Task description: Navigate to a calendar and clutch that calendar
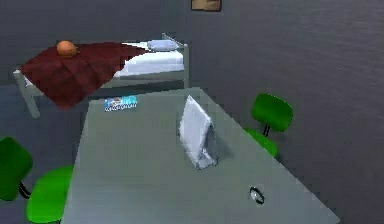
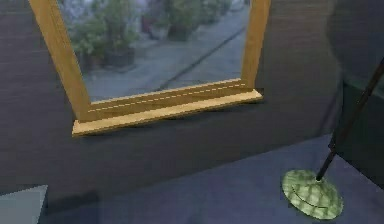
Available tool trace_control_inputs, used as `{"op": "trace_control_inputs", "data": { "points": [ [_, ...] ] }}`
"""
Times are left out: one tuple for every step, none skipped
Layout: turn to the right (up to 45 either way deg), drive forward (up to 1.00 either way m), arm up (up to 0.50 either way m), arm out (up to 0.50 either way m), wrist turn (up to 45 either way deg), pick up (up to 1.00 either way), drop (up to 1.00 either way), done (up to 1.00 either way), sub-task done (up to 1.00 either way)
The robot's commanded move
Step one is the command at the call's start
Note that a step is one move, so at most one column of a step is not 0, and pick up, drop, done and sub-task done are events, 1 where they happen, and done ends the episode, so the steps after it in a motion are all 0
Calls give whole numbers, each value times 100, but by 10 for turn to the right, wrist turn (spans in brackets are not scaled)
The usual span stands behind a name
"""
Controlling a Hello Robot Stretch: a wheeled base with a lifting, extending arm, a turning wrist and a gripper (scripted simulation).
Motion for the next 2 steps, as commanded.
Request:
{"op": "trace_control_inputs", "data": {
  "points": [
    [-450, 0, 0, 0, 0, 0, 0, 0, 0],
    [-390, 0, 0, 0, 0, 0, 0, 0, 0]
  ]
}}
